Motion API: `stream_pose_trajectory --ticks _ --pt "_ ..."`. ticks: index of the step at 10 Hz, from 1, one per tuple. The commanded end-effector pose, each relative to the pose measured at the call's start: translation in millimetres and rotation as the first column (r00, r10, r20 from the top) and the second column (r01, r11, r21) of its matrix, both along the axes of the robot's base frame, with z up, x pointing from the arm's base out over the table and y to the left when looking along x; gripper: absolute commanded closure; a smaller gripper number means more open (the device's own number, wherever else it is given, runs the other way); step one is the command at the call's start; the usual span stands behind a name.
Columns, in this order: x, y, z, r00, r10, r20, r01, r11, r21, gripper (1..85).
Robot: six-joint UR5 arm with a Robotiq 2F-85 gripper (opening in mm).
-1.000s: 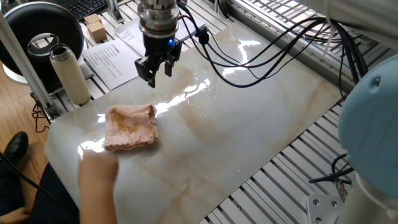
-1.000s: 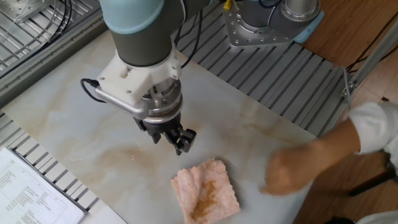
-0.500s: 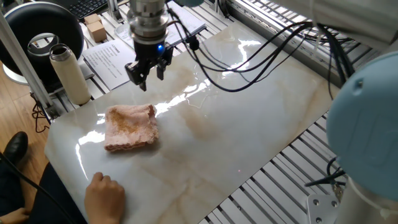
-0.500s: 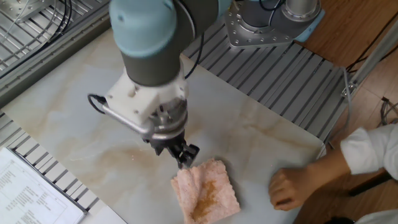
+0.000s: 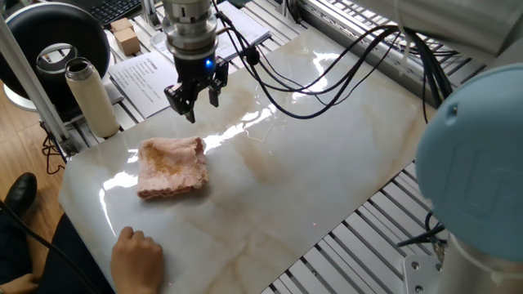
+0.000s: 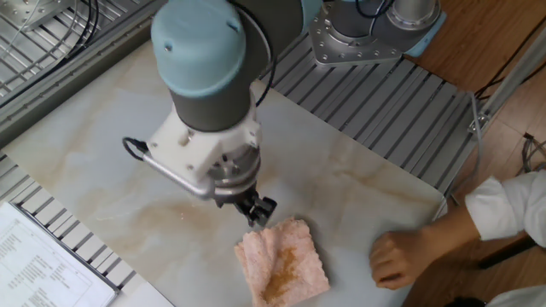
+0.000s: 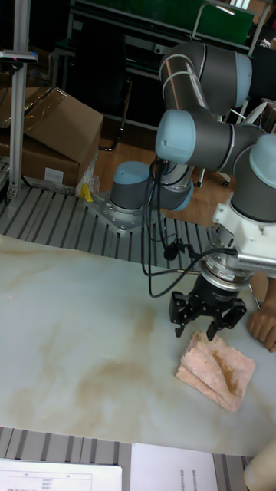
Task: Clean the table with a cloth
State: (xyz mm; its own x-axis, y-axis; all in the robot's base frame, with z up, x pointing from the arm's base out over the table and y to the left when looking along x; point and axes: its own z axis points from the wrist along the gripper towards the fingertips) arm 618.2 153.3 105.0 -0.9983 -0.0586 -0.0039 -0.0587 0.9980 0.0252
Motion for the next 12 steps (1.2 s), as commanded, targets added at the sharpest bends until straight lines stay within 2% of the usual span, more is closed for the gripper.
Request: stream_pose_trajectory --ticks 1,3,4,5,6,7,8,10,12 --pt "10.3 27.7 -18.8 0.998 -0.061 0.021 0.061 0.998 0.005 23.7" --pt "0.2 10.2 0.9 0.999 -0.041 -0.022 0.041 0.999 -0.004 24.0" --pt "-5.8 15.7 1.2 0.999 -0.018 -0.045 0.019 1.0 0.018 24.0" --pt "-5.9 22.5 1.6 0.999 0.015 -0.044 -0.013 0.999 0.045 23.7" --pt "0.4 32.4 2.3 1.0 0.025 -0.018 -0.024 0.996 0.083 19.3" --pt "6.0 33.6 2.4 1.0 0.015 0.003 -0.016 0.996 0.087 17.0" --pt "14.7 43.5 -7.8 1.0 0.007 0.013 -0.008 0.997 0.075 16.0" --pt "19.8 64.1 -14.8 1.0 -0.023 0.009 0.023 0.998 0.057 15.3" --pt "19.0 53.4 -6.6 1.0 -0.021 0.0 0.021 0.999 0.042 15.7"
